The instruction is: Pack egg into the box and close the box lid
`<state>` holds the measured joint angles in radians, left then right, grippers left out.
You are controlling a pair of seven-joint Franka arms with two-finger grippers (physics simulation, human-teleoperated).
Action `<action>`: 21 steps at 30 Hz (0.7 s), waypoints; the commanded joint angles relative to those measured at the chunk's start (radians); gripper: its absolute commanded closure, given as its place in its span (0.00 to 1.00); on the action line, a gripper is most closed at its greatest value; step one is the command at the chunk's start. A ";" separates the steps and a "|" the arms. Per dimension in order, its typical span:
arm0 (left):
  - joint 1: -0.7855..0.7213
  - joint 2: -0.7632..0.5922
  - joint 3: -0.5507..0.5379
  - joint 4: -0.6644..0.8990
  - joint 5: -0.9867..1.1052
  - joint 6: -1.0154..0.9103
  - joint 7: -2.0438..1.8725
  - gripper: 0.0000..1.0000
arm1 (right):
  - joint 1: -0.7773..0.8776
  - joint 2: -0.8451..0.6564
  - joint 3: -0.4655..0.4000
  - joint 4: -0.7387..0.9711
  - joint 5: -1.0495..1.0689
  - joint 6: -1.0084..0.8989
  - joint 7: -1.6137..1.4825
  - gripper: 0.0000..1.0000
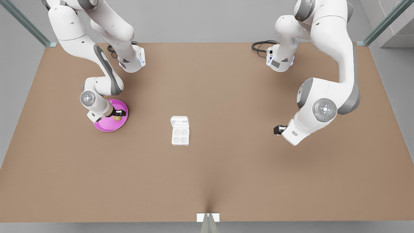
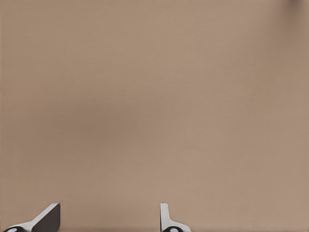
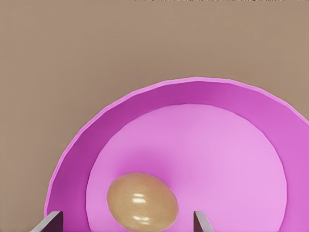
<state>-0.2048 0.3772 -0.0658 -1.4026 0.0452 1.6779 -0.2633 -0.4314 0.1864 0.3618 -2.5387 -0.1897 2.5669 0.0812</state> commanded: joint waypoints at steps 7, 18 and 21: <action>-0.001 0.000 0.000 0.001 0.001 0.000 -0.010 0.00 | -0.024 0.007 0.000 -0.002 -0.004 0.024 -0.067 0.00; 0.116 -0.136 -0.025 0.125 -0.018 -0.351 -0.013 0.00 | -0.056 0.061 0.000 -0.006 -0.011 0.081 -0.069 0.00; 0.128 -0.116 -0.055 0.155 0.093 -0.201 0.480 0.00 | -0.064 0.061 0.002 -0.008 -0.017 0.081 -0.070 0.00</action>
<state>-0.0847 0.2569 -0.1188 -1.2579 0.0686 1.4802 -0.2279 -0.4947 0.2472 0.3629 -2.5462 -0.2056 2.6325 0.0424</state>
